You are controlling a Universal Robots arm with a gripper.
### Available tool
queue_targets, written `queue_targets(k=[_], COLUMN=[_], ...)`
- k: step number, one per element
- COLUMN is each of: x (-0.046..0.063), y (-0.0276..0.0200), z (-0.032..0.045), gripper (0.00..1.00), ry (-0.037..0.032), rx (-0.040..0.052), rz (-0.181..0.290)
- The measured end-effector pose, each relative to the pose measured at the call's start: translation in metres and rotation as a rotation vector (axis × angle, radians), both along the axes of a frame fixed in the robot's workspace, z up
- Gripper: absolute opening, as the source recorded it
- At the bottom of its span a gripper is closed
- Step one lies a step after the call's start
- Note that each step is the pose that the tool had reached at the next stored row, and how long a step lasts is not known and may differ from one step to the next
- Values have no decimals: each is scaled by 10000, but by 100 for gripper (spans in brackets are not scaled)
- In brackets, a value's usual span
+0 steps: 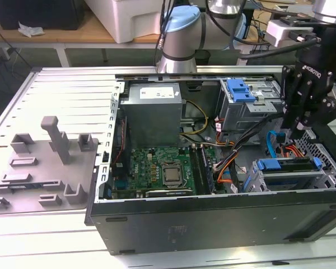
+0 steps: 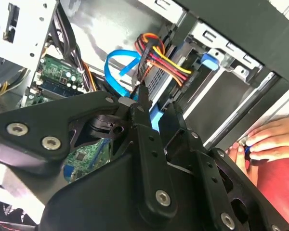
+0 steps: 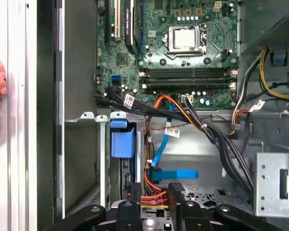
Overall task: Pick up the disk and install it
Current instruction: 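Insert the second disk wire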
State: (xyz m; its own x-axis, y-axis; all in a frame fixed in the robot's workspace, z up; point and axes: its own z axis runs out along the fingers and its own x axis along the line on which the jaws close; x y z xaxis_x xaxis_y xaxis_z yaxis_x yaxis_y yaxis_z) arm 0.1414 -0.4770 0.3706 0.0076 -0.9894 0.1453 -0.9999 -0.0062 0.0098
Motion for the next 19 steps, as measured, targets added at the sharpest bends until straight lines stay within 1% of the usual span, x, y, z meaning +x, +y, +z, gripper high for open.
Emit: queue_targets(k=[1, 2, 3, 6, 8, 9, 10, 11, 12, 13, 15, 19], x=[-22, -52, -64, -84, -86, -86, -87, -86, -87, -86, -86, -92], y=[9, 34, 49, 83, 97, 108, 114, 120, 129, 141, 179, 221], z=[-5, -18, -24, -44, -53, -62, -69, -77, -82, -88, -101, -115], gripper=[36, 36, 36, 36, 36, 36, 36, 36, 36, 36, 36, 36], ry=[0, 1, -1, -20, -27, -30, -30, -30, -33, -36, -47, -64], rx=[-59, -142, -171, -183, -194, -221, -275, -360, -410, -454, -576, -748], rz=[18, 41, 54, 108, 142, 176, 210, 252, 277, 307, 395, 483])
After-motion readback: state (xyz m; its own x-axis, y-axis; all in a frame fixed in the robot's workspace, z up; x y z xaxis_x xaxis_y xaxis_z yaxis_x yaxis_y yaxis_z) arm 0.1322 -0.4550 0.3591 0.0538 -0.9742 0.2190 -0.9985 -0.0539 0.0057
